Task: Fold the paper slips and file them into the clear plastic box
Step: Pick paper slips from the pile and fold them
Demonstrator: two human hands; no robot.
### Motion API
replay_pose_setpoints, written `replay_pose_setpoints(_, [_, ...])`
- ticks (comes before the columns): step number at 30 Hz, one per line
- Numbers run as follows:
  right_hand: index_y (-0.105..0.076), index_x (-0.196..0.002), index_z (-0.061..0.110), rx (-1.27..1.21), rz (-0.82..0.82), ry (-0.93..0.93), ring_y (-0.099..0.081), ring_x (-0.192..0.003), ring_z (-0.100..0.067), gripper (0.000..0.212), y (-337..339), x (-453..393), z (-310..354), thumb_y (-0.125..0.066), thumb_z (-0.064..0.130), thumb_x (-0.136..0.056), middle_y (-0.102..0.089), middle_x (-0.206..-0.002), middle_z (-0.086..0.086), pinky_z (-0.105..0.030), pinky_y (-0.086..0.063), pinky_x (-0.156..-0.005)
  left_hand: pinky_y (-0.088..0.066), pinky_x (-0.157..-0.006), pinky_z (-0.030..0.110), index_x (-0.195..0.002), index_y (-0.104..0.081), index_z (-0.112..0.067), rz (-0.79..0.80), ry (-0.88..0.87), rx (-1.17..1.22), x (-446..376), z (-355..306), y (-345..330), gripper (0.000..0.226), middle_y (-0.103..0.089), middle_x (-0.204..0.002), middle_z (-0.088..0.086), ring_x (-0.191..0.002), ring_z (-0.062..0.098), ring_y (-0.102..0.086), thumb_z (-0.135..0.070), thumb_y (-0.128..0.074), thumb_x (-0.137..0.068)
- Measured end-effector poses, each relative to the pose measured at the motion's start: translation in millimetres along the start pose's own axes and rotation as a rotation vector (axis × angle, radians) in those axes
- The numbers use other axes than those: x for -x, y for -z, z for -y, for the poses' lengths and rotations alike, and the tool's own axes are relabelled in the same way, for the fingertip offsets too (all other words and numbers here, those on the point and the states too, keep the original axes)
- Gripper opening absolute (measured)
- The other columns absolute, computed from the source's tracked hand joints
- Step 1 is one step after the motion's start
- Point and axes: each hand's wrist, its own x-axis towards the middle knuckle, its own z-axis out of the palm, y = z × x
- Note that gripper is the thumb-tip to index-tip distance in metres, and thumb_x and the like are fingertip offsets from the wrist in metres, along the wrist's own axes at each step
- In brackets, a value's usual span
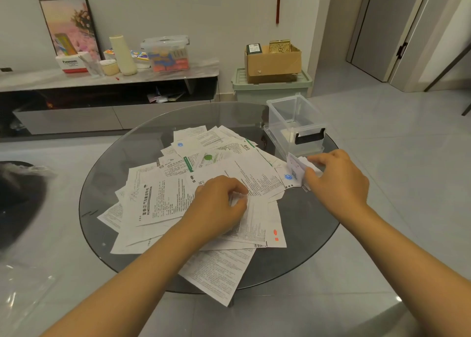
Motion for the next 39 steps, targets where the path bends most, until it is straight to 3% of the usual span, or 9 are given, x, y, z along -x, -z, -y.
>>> replay_pose_setpoints(8, [-0.063,-0.115,0.026,-0.096,0.032,0.142,-0.052,-0.086,-0.011,0.026,-6,21,15,-0.057,0.030,-0.090,-0.054,-0.122,0.005,-0.028,-0.046,-0.068,-0.004,-0.111,0.029,-0.131,-0.048,-0.033,0.215,-0.217,-0.300,14,8,6,0.050,-0.038,-0.143,-0.014,-0.135,0.005,-0.025,-0.050,-0.058,-0.085])
replay_pose_setpoints(11, [-0.063,-0.116,0.029,-0.089,0.098,0.191,-0.056,-0.097,-0.012,0.026,-8,31,22,-0.057,0.030,-0.090,-0.054,-0.122,0.008,-0.030,-0.050,-0.075,-0.002,-0.116,0.033,-0.142,-0.034,-0.034,0.335,-0.204,-0.327,16,12,8,0.065,-0.020,-0.154,-0.012,-0.141,0.005,-0.012,-0.052,-0.057,-0.085])
replay_pose_setpoints(17, [-0.062,-0.116,0.030,-0.078,0.255,0.291,-0.047,-0.079,-0.003,0.027,-16,40,26,-0.055,0.032,-0.090,-0.055,-0.112,0.011,-0.024,-0.048,-0.075,-0.005,-0.118,0.034,-0.148,-0.021,-0.032,0.450,-0.196,-0.363,15,13,15,0.075,-0.007,-0.157,-0.012,-0.143,0.007,-0.005,-0.052,-0.057,-0.086])
replay_pose_setpoints(22, [-0.063,-0.116,0.029,-0.061,0.390,0.390,-0.044,-0.083,-0.001,0.028,-20,44,27,-0.056,0.033,-0.089,-0.053,-0.113,0.012,-0.017,-0.037,-0.072,-0.005,-0.116,0.026,-0.149,-0.016,-0.031,0.494,-0.218,-0.353,16,16,16,0.077,-0.001,-0.158,-0.013,-0.143,0.004,-0.002,-0.049,-0.058,-0.087])
replay_pose_setpoints(28, [-0.063,-0.117,0.030,0.017,0.470,0.502,-0.042,-0.101,-0.004,0.031,-19,45,25,-0.055,0.039,-0.089,-0.054,-0.117,0.012,-0.019,-0.036,-0.082,-0.025,-0.106,0.019,-0.132,-0.052,-0.032,0.350,-0.245,-0.257,21,15,19,0.041,-0.032,-0.149,-0.015,-0.134,0.004,-0.032,-0.039,-0.055,-0.092])
replay_pose_setpoints(31, [-0.066,-0.110,0.034,-0.039,0.497,0.527,-0.040,-0.108,-0.005,0.035,-17,45,25,-0.051,0.053,-0.086,-0.055,-0.114,0.016,-0.019,-0.033,-0.085,-0.036,-0.096,0.016,-0.110,-0.069,-0.029,0.220,-0.242,-0.172,23,18,19,0.022,-0.055,-0.127,-0.015,-0.115,0.002,-0.048,-0.025,-0.059,-0.091])
replay_pose_setpoints(34, [-0.067,-0.107,0.038,-0.118,0.547,0.591,-0.034,-0.113,-0.001,0.052,-13,47,30,-0.046,0.073,-0.074,-0.054,-0.118,0.020,-0.017,-0.024,-0.091,-0.035,-0.086,0.007,-0.094,-0.074,-0.034,0.122,-0.210,-0.058,25,24,19,0.020,-0.056,-0.102,-0.023,-0.095,-0.008,-0.048,-0.018,-0.065,-0.086])
replay_pose_setpoints(37, [-0.066,-0.109,0.038,-0.152,0.597,0.644,-0.025,-0.114,0.008,0.051,-11,49,33,-0.064,0.066,-0.066,-0.046,-0.118,0.031,-0.014,-0.017,-0.095,-0.037,-0.086,0.004,-0.084,-0.073,-0.037,0.092,-0.115,0.180,28,28,24,0.025,-0.061,-0.101,-0.020,-0.098,-0.007,-0.053,-0.012,-0.067,-0.084])
replay_pose_setpoints(39, [-0.071,-0.101,0.034,-0.178,0.566,0.680,-0.026,-0.110,0.011,0.034,-14,51,34,-0.072,0.051,-0.071,-0.046,-0.111,0.033,-0.017,-0.020,-0.097,-0.040,-0.089,0.010,-0.085,-0.074,-0.031,0.106,-0.063,0.312,31,30,29,0.021,-0.066,-0.101,-0.013,-0.098,-0.004,-0.057,-0.011,-0.068,-0.083])
